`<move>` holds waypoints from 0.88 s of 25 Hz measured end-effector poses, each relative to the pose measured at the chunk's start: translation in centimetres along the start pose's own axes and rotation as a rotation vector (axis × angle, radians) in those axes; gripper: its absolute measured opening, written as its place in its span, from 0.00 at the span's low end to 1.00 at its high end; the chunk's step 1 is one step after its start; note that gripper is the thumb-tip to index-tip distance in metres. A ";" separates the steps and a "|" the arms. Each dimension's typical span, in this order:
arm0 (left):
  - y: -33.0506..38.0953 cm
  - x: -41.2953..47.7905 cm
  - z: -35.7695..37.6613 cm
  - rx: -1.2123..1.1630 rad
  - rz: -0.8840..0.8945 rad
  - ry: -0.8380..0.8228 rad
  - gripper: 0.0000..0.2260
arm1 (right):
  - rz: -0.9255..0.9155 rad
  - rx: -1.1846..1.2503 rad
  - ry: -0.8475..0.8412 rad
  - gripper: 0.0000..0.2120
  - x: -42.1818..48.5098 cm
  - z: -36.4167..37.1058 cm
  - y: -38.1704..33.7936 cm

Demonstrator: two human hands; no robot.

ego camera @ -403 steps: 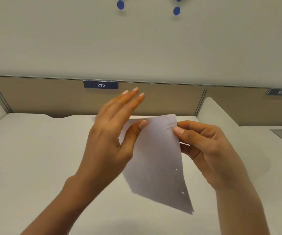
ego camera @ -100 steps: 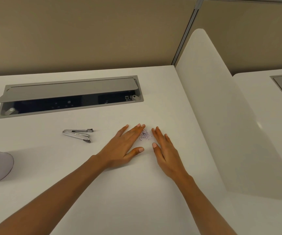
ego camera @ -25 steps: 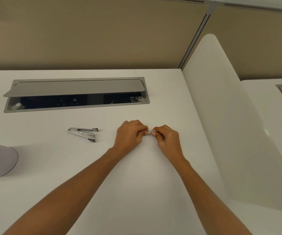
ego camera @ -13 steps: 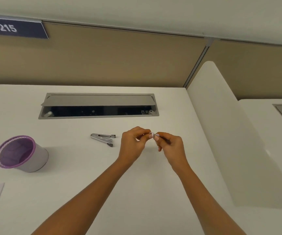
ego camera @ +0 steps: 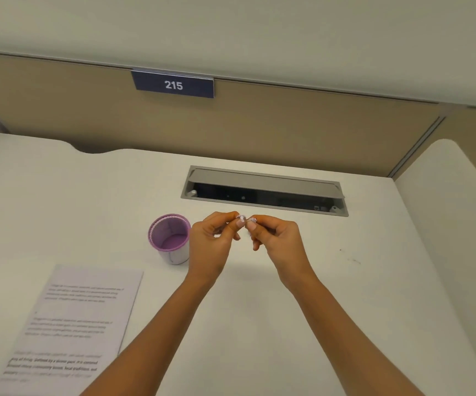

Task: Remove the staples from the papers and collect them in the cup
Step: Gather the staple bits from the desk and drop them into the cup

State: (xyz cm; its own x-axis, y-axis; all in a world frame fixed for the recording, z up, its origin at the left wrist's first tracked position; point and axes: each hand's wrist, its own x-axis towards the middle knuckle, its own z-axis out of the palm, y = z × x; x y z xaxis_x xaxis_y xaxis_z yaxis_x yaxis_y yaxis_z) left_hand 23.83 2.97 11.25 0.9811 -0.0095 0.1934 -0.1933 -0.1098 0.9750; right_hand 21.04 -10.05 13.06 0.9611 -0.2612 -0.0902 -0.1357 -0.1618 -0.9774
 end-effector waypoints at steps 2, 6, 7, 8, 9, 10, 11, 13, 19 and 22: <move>-0.6 0.6 -3.5 0.006 -0.045 0.051 0.05 | 0.003 0.016 -0.051 0.04 0.5 3.6 -0.5; -2.8 2.0 -9.2 0.116 -0.056 0.099 0.07 | 0.025 -0.011 -0.120 0.07 1.9 10.0 -0.6; -3.5 2.3 -10.3 0.162 -0.050 0.099 0.07 | 0.031 -0.042 -0.133 0.09 2.3 11.3 -0.5; -4.1 2.6 -11.3 0.199 -0.046 0.101 0.08 | 0.030 -0.085 -0.146 0.11 2.6 12.3 -0.3; -4.7 2.9 -12.1 0.234 -0.037 0.102 0.08 | 0.024 -0.140 -0.156 0.12 2.9 13.3 -0.1; -5.3 3.2 -12.7 0.280 -0.018 0.097 0.08 | 0.011 -0.210 -0.162 0.12 3.3 14.0 0.0; -6.0 3.5 -13.2 0.337 0.005 0.085 0.09 | -0.010 -0.297 -0.169 0.13 3.7 14.6 0.3; -7.0 4.0 -13.9 0.484 0.046 0.042 0.09 | -0.072 -0.493 -0.184 0.14 4.2 15.2 0.6; -7.6 4.4 -14.0 0.891 0.225 -0.046 0.06 | -0.128 -0.923 -0.326 0.15 4.9 15.9 0.1; -7.2 4.8 -14.1 0.995 0.153 -0.156 0.08 | -0.097 -1.015 -0.390 0.17 5.3 16.2 -0.6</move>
State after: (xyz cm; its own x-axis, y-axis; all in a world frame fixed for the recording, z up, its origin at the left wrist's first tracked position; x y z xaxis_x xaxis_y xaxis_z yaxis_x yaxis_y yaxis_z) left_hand 29.73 17.68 6.64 0.9511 -0.2146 0.2221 -0.2889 -0.8726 0.3939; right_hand 30.11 4.11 10.10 0.9643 0.0860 -0.2505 -0.0182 -0.9221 -0.3866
